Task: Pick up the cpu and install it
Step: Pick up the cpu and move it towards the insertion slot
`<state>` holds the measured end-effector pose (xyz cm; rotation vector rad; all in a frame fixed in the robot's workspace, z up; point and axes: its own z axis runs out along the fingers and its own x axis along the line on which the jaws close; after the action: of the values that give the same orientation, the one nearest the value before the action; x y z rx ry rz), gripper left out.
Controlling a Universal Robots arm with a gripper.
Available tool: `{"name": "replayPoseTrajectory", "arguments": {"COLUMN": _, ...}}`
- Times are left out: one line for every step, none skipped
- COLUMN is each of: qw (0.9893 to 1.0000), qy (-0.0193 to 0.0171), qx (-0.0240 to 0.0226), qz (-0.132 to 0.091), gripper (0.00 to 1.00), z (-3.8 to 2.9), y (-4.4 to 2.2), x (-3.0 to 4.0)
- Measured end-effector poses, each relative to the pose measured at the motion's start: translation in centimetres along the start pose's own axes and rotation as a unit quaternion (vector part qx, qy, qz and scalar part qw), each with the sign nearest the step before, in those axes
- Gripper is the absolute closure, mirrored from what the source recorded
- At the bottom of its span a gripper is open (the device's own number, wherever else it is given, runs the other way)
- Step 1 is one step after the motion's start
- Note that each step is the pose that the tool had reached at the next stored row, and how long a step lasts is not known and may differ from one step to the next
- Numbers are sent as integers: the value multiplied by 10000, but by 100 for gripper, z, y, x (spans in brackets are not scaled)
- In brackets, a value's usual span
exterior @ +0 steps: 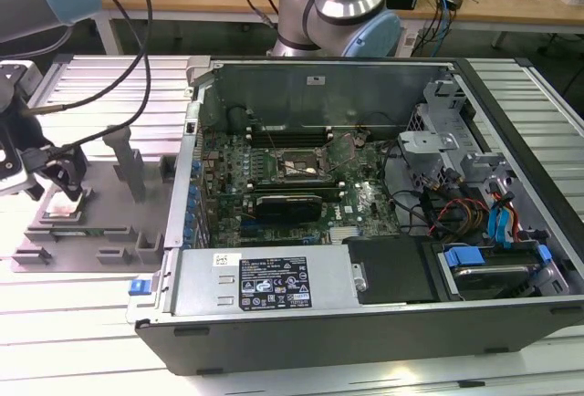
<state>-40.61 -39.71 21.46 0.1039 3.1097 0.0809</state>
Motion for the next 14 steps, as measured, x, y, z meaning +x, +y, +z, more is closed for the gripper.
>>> {"name": "replayPoseTrajectory", "arguments": {"qw": 10000, "qy": -1, "qx": -1, "qz": 0, "gripper": 40, "z": 18, "y": -1, "x": 0}}
{"name": "replayPoseTrajectory", "arguments": {"qw": 10000, "qy": -1, "qx": -1, "qz": 0, "gripper": 40, "z": 40, "y": -2, "x": 1}}
{"name": "replayPoseTrajectory", "arguments": {"qw": 10000, "qy": 0, "qx": 0, "qz": 0, "gripper": 40, "z": 56, "y": -3, "x": 1}}
{"name": "replayPoseTrajectory", "arguments": {"qw": 10000, "qy": -1, "qx": -1, "qz": 0, "gripper": 40, "z": 95, "y": -5, "x": 2}}
{"name": "replayPoseTrajectory", "arguments": {"qw": 10000, "qy": 0, "qx": -1, "qz": 0, "gripper": 40, "z": 109, "y": -6, "x": 3}}
{"name": "replayPoseTrajectory", "arguments": {"qw": 10000, "qy": 0, "qx": -1, "qz": 0, "gripper": 40, "z": 122, "y": -6, "x": 3}}
{"name": "replayPoseTrajectory", "arguments": {"qw": 10000, "qy": 0, "qx": -2, "qz": 0, "gripper": 40, "z": 132, "y": -7, "x": 3}}
{"name": "replayPoseTrajectory", "arguments": {"qw": 10000, "qy": 0, "qx": -2, "qz": -1, "gripper": 40, "z": 158, "y": -8, "x": 4}}
{"name": "replayPoseTrajectory", "arguments": {"qw": 10000, "qy": 0, "qx": -1, "qz": -1, "gripper": 40, "z": 166, "y": -7, "x": 5}}
{"name": "replayPoseTrajectory", "arguments": {"qw": 10000, "qy": 0, "qx": -2, "qz": 0, "gripper": 40, "z": 174, "y": -6, "x": 6}}
{"name": "replayPoseTrajectory", "arguments": {"qw": 10000, "qy": 0, "qx": -1, "qz": 0, "gripper": 40, "z": 180, "y": 0, "x": 7}}
{"name": "replayPoseTrajectory", "arguments": {"qw": 10000, "qy": -1, "qx": -2, "qz": 0, "gripper": 40, "z": 184, "y": 5, "x": 7}}
{"name": "replayPoseTrajectory", "arguments": {"qw": 10000, "qy": 0, "qx": -1, "qz": -1, "gripper": 40, "z": 184, "y": 8, "x": 7}}
{"name": "replayPoseTrajectory", "arguments": {"qw": 10000, "qy": 0, "qx": -2, "qz": 0, "gripper": 40, "z": 184, "y": 9, "x": 7}}
